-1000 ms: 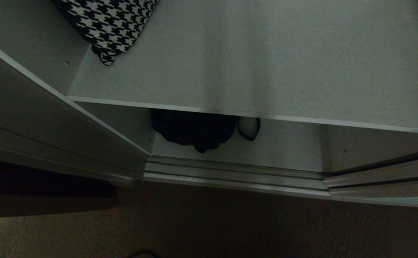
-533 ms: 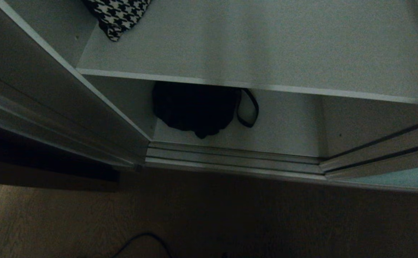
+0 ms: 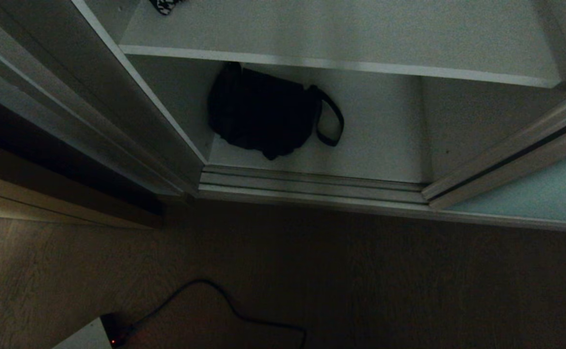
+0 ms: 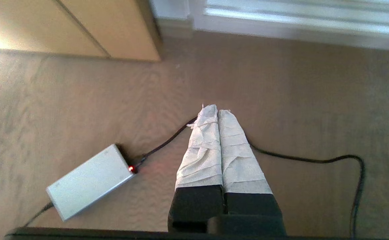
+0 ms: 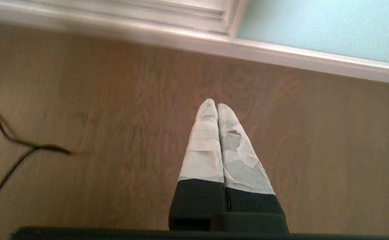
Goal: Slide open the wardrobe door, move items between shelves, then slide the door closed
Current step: Close the door
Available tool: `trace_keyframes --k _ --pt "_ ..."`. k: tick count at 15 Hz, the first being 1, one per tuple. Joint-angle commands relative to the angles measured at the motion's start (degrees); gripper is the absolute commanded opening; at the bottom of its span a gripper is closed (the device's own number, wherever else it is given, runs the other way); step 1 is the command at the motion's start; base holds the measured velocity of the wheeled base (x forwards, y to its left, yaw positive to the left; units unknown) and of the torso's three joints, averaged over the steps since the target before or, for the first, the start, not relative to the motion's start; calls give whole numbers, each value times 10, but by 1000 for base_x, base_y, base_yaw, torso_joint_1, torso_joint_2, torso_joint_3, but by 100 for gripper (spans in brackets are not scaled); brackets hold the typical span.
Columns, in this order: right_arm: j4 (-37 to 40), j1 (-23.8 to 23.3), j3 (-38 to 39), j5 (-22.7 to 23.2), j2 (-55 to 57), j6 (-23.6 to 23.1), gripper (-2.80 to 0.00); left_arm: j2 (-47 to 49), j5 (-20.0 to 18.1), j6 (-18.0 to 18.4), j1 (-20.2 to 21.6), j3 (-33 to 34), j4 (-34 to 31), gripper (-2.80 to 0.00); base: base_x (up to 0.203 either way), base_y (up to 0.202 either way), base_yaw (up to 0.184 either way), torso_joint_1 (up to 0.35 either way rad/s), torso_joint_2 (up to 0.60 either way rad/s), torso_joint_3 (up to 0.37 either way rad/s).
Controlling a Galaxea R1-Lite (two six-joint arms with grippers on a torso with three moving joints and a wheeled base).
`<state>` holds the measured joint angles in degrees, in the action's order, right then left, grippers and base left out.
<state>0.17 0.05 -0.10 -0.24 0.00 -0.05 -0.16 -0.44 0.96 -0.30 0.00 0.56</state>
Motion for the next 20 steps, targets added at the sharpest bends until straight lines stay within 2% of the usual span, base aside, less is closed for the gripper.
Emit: trace_keyframes --k 1,20 --pt "0 0 0 0 -2 0 -280 2 0 0 0 0 1 -280 0 0 0 0 0 0" --pt "1 0 0 0 -3 -1 -280 2 1 -4 0 0 1 -280 0 0 0 0 0 0"
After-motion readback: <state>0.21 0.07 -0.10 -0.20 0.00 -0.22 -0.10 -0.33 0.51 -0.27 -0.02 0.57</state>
